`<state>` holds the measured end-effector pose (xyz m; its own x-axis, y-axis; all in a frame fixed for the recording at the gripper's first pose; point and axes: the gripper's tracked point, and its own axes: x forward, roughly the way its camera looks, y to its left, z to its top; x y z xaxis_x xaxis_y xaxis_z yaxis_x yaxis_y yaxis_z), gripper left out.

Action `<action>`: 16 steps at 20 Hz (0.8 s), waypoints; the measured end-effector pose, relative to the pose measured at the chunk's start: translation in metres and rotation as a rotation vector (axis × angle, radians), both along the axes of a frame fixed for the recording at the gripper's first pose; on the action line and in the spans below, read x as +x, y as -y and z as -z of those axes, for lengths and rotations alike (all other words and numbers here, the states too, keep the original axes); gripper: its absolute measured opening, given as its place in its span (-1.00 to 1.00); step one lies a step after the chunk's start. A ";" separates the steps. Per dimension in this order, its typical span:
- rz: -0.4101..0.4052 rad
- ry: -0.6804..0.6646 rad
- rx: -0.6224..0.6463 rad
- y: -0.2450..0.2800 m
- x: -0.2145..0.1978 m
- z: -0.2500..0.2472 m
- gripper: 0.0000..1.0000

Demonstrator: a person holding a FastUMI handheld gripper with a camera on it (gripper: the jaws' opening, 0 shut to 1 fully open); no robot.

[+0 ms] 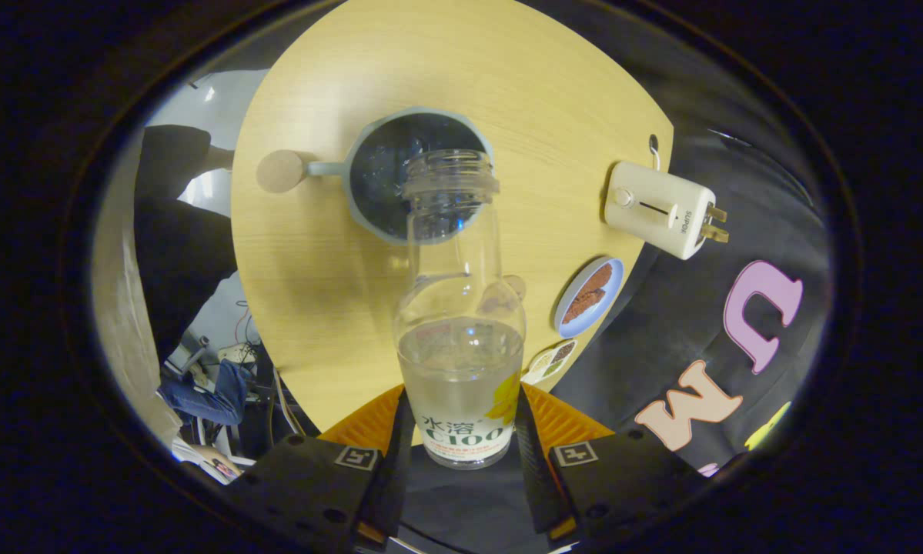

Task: Take the bottle from table, then pour the juice into the cup, finally place the bottle on the coaster

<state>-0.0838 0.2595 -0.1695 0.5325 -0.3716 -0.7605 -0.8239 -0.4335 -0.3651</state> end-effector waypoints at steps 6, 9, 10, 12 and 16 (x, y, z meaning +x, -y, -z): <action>-0.020 0.015 -0.036 0.004 -0.001 -0.008 0.34; -0.030 0.024 -0.057 0.004 -0.001 -0.015 0.34; -0.032 0.023 -0.063 0.003 -0.001 -0.016 0.34; -0.037 0.030 -0.073 0.003 0.001 -0.020 0.34; -0.055 0.042 -0.111 0.005 -0.001 -0.030 0.34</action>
<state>-0.0848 0.2545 -0.1395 0.5846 -0.4217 -0.6931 -0.7829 -0.5173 -0.3457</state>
